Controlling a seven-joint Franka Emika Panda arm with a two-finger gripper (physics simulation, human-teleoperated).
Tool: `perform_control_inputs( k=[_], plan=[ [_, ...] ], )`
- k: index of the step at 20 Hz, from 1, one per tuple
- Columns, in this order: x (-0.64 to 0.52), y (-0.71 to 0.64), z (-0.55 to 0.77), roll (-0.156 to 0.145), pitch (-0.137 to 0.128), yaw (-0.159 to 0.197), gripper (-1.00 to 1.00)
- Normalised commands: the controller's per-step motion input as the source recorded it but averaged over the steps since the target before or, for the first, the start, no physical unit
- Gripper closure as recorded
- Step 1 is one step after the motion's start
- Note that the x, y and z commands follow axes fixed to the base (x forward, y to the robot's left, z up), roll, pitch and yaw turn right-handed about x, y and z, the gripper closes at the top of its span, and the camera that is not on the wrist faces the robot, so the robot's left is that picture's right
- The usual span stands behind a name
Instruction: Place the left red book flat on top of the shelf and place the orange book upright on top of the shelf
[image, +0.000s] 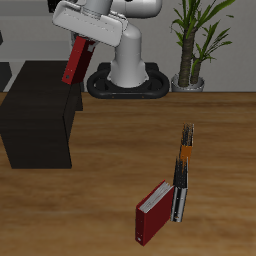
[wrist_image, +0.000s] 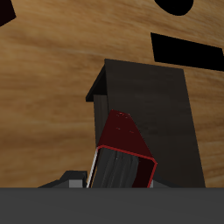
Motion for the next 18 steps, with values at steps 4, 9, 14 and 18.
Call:
perform_control_inputs(
  k=[4,9,14,18],
  plan=[
    [-0.15,-0.61,0.33,-0.105,-0.05,-0.005,1.0],
    [-0.22,-0.62,0.2,-0.116,-0.038,-0.021,1.0],
    [-0.07,-0.51,-0.06,-0.09,0.01,-0.017,1.0],
    [-0.02,-0.59,-0.16,-0.113,0.023,-0.011,1.0]
  ],
)
